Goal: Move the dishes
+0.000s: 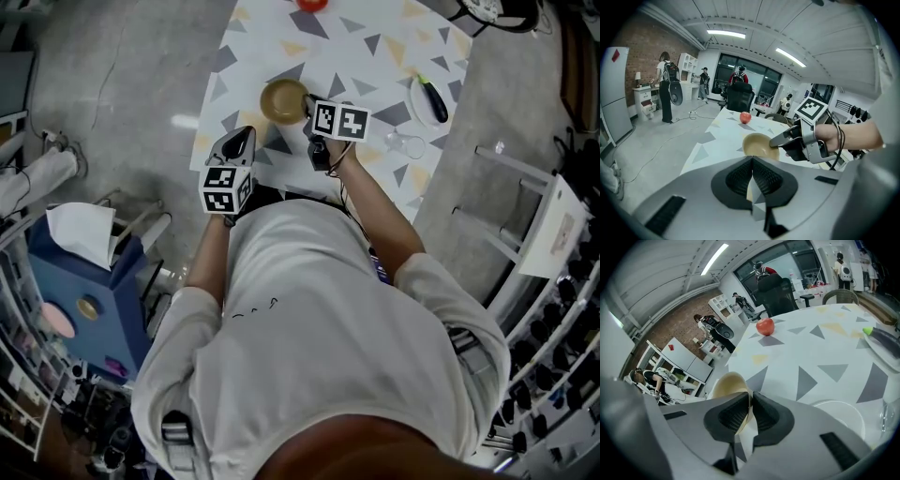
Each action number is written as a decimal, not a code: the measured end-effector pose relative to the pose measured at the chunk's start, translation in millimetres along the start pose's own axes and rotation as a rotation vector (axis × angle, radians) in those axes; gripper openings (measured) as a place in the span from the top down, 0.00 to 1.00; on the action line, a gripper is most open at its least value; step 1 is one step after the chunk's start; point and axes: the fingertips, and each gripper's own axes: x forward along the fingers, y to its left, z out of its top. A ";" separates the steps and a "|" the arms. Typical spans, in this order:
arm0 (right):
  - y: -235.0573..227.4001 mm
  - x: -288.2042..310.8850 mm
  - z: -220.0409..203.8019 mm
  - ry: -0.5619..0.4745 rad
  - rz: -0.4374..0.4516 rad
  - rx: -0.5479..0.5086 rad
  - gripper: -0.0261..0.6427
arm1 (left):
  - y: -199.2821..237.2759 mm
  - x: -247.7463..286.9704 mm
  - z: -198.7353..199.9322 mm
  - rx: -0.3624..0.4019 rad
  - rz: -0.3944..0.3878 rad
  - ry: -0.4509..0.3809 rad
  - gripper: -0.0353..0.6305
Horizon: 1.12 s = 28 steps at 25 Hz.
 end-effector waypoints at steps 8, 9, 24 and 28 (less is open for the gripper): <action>-9.1 18.4 -9.5 0.009 0.016 0.099 0.92 | -1.8 4.0 -3.8 -0.003 -0.017 0.013 0.92; -11.3 19.0 -10.4 0.008 0.014 0.107 0.92 | -2.8 5.1 -3.5 -0.001 -0.022 0.014 0.92; -33.2 -12.4 -11.4 -0.068 -0.016 0.086 0.71 | -31.2 26.4 8.9 0.049 -0.117 0.033 0.92; -49.8 -40.9 -17.3 -0.108 -0.083 0.023 0.77 | -51.5 40.2 14.9 0.075 -0.170 0.041 0.92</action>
